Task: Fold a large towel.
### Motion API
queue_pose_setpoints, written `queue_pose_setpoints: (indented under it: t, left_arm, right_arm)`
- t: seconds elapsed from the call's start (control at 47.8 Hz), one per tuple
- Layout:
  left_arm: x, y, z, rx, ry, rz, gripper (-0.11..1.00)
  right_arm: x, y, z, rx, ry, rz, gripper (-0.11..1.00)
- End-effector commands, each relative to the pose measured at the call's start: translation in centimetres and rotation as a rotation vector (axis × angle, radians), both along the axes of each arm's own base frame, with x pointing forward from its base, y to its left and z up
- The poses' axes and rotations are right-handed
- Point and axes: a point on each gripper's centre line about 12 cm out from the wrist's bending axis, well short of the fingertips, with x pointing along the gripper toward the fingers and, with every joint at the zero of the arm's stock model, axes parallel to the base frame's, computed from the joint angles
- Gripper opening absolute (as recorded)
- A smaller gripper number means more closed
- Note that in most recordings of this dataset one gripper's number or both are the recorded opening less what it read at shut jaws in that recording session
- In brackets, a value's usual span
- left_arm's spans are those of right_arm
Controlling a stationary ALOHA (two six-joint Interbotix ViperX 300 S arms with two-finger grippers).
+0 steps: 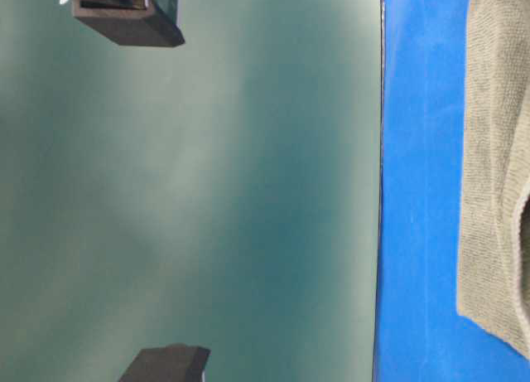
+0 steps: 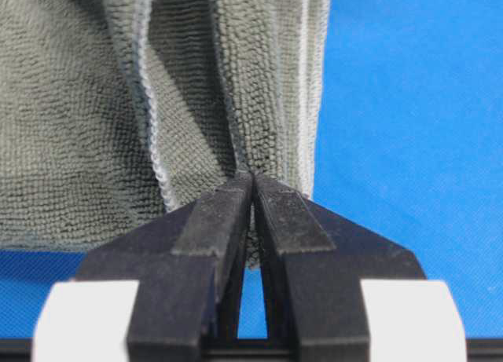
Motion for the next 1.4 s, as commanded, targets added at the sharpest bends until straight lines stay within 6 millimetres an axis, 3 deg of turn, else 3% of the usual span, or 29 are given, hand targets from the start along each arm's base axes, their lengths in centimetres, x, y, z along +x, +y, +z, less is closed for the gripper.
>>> queue_pose_setpoints:
  t: [0.0,0.146,0.23,0.293,0.376,0.46,0.523,0.753,0.899,1.171,1.38]
  left_arm:
    - [0.4,-0.3,0.9,-0.011,-0.025,-0.001,0.02]
    - [0.3,-0.5,0.9,-0.011,-0.027,-0.010,0.05]
    - [0.2,-0.9,1.0,-0.009,-0.026,-0.022,0.18]
    - [0.0,-1.0,1.1,-0.007,-0.019,-0.027,0.34]
    - [-0.3,-1.0,1.3,-0.004,-0.005,-0.029,0.53]
    - [-0.4,-1.0,1.6,-0.002,0.004,-0.030,0.67]
    - [-0.4,-1.0,2.2,-0.001,-0.001,-0.033,0.71]
    - [0.1,-1.1,5.4,-0.008,-0.070,-0.049,0.70]
    - [-0.4,-0.5,9.3,-0.014,-0.144,-0.052,0.70]
    - [-3.5,2.1,15.1,0.035,-0.361,-0.085,0.70]
    - [-7.6,5.0,16.4,0.080,-0.513,-0.056,0.69]
  right_arm:
    - [0.6,0.7,0.7,0.014,-0.030,0.016,0.06]
    - [0.9,1.5,0.5,0.012,-0.023,0.031,0.10]
    - [1.0,2.2,0.7,0.012,-0.028,0.050,0.35]
    - [1.0,2.6,0.8,0.012,-0.031,0.062,0.54]
    - [0.9,2.9,0.9,0.014,-0.032,0.066,0.67]
    - [0.9,3.0,1.7,0.014,-0.042,0.068,0.61]
    - [0.9,2.9,2.3,0.006,-0.041,0.067,0.59]
    - [-0.5,1.6,5.7,-0.062,-0.046,0.056,0.60]
    - [-2.0,0.4,9.2,-0.101,-0.133,0.064,0.60]
    - [-6.6,-2.4,14.9,-0.168,-0.370,0.089,0.60]
    - [-12.0,-5.0,17.6,-0.193,-0.558,0.084,0.60]
